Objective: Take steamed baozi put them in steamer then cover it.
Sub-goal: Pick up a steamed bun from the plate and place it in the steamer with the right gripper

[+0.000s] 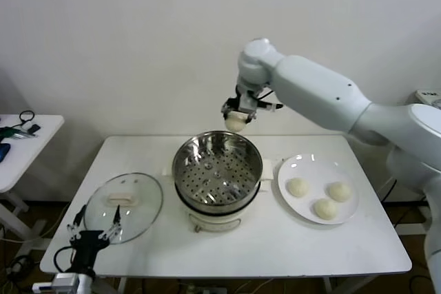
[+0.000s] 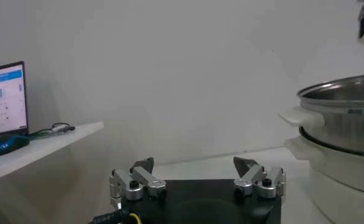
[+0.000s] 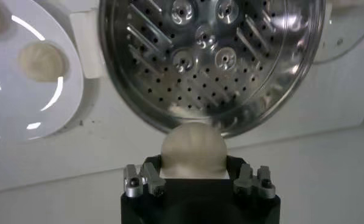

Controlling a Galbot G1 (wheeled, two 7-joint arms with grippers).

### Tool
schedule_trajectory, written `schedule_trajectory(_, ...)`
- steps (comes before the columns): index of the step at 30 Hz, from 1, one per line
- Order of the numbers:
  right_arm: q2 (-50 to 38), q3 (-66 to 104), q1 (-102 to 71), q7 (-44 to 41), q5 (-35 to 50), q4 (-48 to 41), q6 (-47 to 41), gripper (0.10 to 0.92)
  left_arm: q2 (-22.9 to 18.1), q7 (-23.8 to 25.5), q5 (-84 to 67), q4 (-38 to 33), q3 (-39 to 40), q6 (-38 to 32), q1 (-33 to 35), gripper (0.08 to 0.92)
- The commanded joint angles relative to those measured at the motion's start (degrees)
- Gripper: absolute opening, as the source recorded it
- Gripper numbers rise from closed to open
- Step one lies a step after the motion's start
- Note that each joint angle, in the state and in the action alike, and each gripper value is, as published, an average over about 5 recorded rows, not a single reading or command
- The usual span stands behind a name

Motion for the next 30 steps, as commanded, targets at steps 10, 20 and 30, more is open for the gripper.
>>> schedule_trajectory(10,6.63,-0.85,-8.51,2.30,-11.38,-1.93,4.47,0.687,0.05,-0.79,-0.26,-0.61,-0.18,0.22,1.32,0.823)
schedule_trajectory(20,7.03,-1.03,-9.87,2.61,-12.63,-3.60,4.25,0.687,-0.09,-1.00,-0.31,-0.21,-0.06,0.39,0.86,0.823)
schedule_trajectory(30,6.76,-1.40,-9.82,2.25,-12.42,-3.58,1.20,0.775,-0.16,-1.20,-0.49,0.12,-0.01,0.23,1.13,0.823)
